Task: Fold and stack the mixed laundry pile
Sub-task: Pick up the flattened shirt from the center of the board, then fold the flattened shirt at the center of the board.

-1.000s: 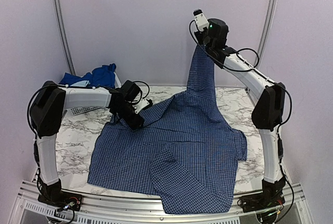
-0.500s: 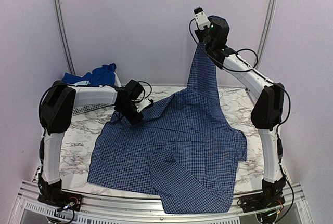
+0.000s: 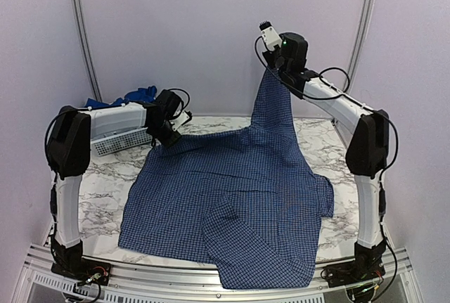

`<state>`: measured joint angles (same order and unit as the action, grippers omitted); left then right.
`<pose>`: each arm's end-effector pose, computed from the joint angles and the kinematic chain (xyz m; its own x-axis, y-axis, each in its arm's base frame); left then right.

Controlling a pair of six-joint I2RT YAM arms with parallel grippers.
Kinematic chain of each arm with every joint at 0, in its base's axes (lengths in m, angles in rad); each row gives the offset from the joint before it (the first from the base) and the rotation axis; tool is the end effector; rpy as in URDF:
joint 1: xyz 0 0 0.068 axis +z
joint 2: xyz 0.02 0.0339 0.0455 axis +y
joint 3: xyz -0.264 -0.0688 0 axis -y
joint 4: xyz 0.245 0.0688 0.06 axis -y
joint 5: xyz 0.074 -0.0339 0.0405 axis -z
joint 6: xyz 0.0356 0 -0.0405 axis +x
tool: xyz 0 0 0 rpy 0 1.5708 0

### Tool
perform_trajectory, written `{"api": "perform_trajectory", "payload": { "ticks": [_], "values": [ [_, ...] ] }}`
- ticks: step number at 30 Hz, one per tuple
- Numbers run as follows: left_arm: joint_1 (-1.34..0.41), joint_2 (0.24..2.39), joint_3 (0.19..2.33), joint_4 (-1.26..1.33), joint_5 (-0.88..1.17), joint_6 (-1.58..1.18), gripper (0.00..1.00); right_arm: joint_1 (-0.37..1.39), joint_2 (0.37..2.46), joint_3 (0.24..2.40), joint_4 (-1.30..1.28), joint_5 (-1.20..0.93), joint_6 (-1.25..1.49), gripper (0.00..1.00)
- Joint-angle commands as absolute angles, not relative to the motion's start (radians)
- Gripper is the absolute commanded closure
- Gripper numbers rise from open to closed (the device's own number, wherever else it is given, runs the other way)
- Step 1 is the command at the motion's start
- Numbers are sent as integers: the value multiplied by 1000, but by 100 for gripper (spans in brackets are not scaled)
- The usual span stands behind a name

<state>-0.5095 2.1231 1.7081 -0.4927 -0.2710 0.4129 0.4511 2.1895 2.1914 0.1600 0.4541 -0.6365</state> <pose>0.4181 -0.2227 0.2090 -0.4993 0.7218 -0.4792 0.5748 0.6898 0.4402 0.4771 0.2138 0.4061 0.1179 -0.5364 -0.8357 0.0845 0.8439 -0.5297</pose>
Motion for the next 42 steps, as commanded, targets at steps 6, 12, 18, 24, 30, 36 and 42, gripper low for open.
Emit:
{"api": "perform_trajectory", "payload": {
  "ticks": [6,12,18,24,30,36,42],
  "values": [
    [-508,2085,1754,-385,-585,483,100,470,1941,1960,178,481,-600,100],
    [-508,2052,1726,-354,-538,524,100,518,1810,1869,118,471,-564,100],
    [-508,1970,1572,-329,-464,543,100,623,1675,1751,38,526,-540,100],
    [-508,1877,1401,-256,-428,564,100,801,1514,1607,-43,729,-510,100],
    [-508,1831,1279,-200,-401,570,100,1031,1410,1541,-281,918,-327,100],
    [-508,1819,1227,-174,-378,558,100,1229,1379,1572,-792,749,117,100],
    [-508,1765,1182,-129,-328,510,85,1232,1237,1398,-927,219,312,50]
  ]
}}
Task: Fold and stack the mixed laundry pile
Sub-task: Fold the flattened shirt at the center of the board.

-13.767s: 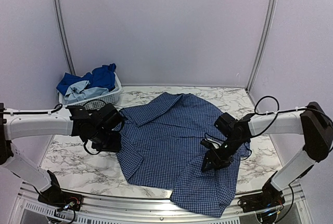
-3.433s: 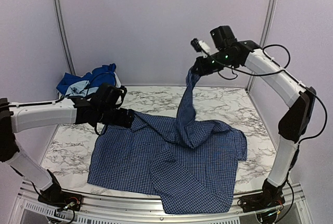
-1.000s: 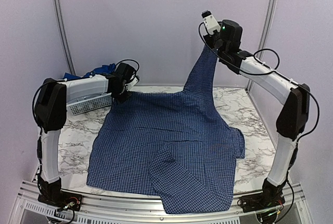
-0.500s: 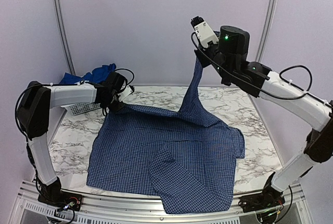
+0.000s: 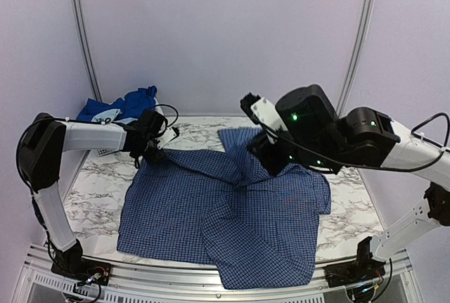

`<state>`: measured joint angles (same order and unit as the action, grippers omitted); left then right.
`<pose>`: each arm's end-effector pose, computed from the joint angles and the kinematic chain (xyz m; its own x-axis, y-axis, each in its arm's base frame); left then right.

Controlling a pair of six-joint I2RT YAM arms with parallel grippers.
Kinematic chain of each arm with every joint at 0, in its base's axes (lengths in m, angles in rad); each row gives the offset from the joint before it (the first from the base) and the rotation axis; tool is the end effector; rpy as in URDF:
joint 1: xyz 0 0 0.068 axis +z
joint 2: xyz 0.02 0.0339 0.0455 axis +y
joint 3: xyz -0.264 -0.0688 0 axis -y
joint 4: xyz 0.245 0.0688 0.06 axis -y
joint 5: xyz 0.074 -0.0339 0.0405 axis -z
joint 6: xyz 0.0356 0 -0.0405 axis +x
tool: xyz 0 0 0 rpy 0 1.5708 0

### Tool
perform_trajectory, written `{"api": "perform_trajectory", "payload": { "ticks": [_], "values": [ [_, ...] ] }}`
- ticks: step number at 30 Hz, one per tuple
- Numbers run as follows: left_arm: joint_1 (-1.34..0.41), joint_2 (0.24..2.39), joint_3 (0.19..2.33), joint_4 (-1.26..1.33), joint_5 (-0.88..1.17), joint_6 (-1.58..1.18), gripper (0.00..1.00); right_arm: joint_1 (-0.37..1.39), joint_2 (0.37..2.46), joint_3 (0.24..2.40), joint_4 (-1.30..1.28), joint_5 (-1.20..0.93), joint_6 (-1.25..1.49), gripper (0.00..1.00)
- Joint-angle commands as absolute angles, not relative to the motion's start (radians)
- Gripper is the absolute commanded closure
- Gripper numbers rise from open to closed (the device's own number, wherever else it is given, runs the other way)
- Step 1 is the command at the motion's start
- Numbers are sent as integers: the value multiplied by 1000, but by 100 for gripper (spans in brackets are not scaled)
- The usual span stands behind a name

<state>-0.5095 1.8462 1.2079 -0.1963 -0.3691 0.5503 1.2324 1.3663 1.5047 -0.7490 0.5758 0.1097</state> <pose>0.3522 -0.1821 0.1903 -0.4241 0.7956 -0.4325 0.5458 0.6057 0.5790 0.1132 0.2632 0.4057 -0.2596 -0.4610 -0.8486 -0.6184 0.7543 -0.2206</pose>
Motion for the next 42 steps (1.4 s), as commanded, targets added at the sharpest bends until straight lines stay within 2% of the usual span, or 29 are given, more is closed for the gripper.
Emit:
{"api": "perform_trajectory", "payload": {
  "ticks": [1,2,4,7,10,12,17,22,25,32,42],
  "values": [
    [-508,1752,1172,-118,-319,500,79,1232,1177,1356,-863,181,320,36],
    [-507,1733,1158,-98,-315,485,74,1229,1106,1321,-805,182,330,24],
    [-505,1706,1131,-61,-310,461,63,1193,979,1263,-691,263,357,13],
    [-501,1673,1115,-30,-305,413,48,965,904,1214,-611,296,393,9],
    [-497,1645,1144,-26,-256,315,28,731,987,1217,-630,162,369,11],
    [-498,1648,1202,-71,-150,240,23,621,1080,1230,-649,89,350,14],
    [-538,1706,1316,-181,177,80,20,432,1322,1267,-638,-122,291,22],
    [-621,1782,1341,-241,304,11,23,325,1517,1277,-618,-304,273,41],
    [-666,1846,1352,-251,343,-39,24,316,1596,1242,-562,-331,260,45],
    [-710,1987,1433,-255,398,-88,25,270,1777,1343,-553,-255,145,37],
    [-724,2127,1570,-256,436,-78,22,222,1961,1515,-544,-425,-51,32]
  ]
}}
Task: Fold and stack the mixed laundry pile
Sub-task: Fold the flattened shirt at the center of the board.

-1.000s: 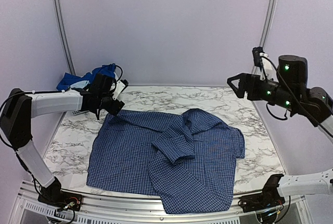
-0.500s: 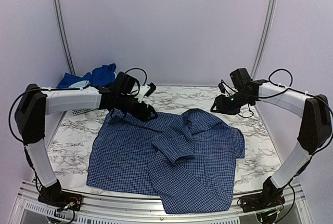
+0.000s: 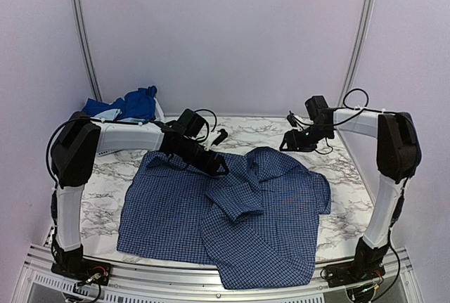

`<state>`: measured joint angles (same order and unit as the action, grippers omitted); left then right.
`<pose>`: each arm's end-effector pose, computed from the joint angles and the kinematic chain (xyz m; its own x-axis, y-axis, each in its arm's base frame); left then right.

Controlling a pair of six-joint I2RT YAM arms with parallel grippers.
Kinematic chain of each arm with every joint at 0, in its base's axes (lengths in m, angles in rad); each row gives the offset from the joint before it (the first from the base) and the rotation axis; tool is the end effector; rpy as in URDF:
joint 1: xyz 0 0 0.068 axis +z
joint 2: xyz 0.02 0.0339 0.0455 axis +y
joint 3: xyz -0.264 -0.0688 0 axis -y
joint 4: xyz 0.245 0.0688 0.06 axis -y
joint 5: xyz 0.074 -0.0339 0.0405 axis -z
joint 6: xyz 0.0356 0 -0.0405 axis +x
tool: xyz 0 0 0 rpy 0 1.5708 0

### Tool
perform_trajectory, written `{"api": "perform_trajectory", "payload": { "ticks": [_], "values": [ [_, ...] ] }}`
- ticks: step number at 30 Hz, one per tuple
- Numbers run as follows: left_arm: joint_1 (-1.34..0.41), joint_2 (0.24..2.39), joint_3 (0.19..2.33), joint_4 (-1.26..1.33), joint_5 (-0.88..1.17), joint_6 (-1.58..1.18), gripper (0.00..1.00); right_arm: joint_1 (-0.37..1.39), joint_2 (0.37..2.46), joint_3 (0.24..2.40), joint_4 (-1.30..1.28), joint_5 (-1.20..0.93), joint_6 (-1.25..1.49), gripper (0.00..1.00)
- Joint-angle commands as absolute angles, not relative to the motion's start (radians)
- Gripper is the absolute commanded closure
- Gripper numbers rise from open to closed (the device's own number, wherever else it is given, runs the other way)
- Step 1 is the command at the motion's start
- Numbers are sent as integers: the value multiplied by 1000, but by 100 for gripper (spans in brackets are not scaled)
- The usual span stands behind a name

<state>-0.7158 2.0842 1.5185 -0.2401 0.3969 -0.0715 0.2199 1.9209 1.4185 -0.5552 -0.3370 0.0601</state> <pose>0.3401 -0.3140 0.1857 -0.6006 0.4350 -0.6708 0.7663 0.5527 -0.3276 0.3946 0.1003 0.2024 -0.8705 -0.1365 -0.4728 -0.3126 0.8954 0.3170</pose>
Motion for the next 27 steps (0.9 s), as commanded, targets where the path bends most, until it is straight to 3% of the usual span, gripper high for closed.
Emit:
{"api": "perform_trajectory", "payload": {
  "ticks": [1,4,9,23,27],
  "values": [
    [-724,2136,1581,-257,441,-79,21,222,1981,1539,-553,-447,-67,32],
    [-725,2162,1608,-257,459,-87,15,222,2046,1621,-599,-495,-120,32],
    [-727,2186,1627,-256,482,-86,15,221,2132,1723,-700,-549,-220,33],
    [-724,2216,1655,-257,496,-86,20,206,2133,1667,-697,-709,-303,32],
    [-723,2211,1665,-258,497,-85,26,205,2152,1665,-695,-646,-295,40]
  ]
}}
